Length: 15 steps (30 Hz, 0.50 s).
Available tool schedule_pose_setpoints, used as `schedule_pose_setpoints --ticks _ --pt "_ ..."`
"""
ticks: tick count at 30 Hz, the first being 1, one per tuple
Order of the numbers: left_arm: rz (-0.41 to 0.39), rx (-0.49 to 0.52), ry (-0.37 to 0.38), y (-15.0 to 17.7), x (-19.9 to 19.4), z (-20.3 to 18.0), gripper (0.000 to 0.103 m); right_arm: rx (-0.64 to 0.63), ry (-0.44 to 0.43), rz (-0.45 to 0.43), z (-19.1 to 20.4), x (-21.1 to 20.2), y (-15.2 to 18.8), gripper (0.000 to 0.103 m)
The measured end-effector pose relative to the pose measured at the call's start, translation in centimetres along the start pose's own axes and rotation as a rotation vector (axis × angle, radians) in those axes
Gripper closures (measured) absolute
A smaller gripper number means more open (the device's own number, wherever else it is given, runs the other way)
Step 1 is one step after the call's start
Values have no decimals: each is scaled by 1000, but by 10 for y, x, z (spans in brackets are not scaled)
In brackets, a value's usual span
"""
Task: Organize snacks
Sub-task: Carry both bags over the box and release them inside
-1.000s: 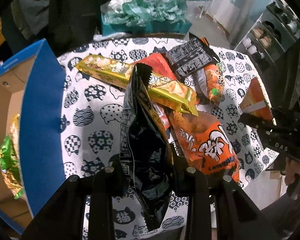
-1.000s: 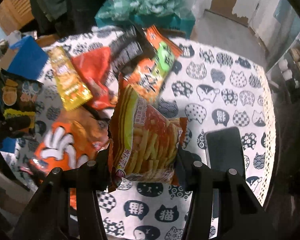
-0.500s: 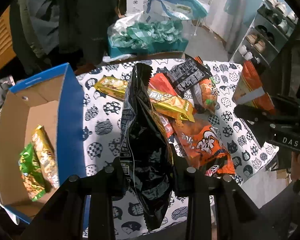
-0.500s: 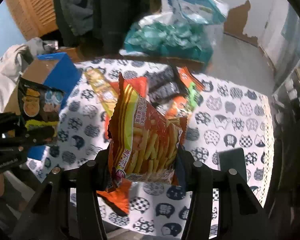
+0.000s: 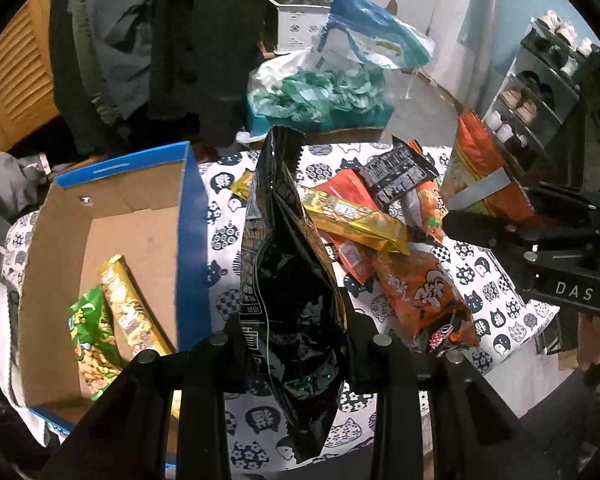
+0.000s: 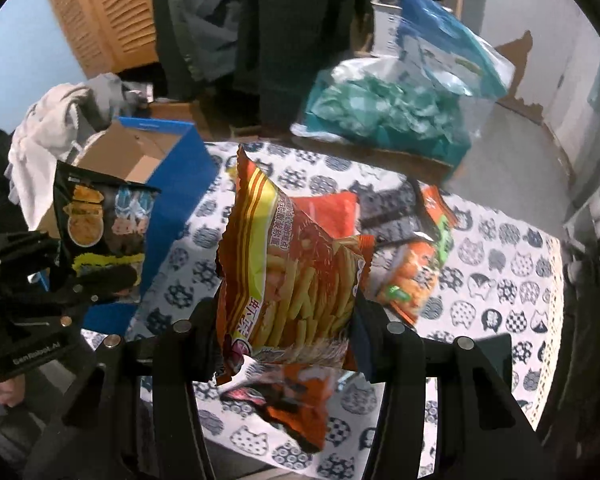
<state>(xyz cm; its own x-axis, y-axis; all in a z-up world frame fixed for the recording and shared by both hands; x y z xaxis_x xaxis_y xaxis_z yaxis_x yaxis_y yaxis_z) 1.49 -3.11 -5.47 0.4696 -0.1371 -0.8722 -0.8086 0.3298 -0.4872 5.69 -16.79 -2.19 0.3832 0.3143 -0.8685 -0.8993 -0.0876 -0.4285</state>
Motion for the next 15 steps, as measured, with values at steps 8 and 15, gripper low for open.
schedule_pose_setpoints --ticks 8,15 --pt "-13 -36 -9 9 -8 22 70 -36 -40 8 34 6 -11 53" --pt "-33 -82 -6 20 -19 45 70 -77 -65 9 65 13 -19 53"
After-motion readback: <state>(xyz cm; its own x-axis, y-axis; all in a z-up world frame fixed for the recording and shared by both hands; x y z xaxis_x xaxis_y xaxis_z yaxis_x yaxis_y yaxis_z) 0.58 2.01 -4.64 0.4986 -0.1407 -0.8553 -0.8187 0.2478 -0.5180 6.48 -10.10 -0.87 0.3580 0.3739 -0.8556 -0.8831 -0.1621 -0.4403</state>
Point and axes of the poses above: each gripper's, at about its wrist camera, not at the fingertips, and x roughly the way its jaws point, z to its left, y to its underside, the point moved 1 cm from there along x, roughly the way its jaws point, and after that the axes turned 13 degrees about x, right-handed, at the moved point
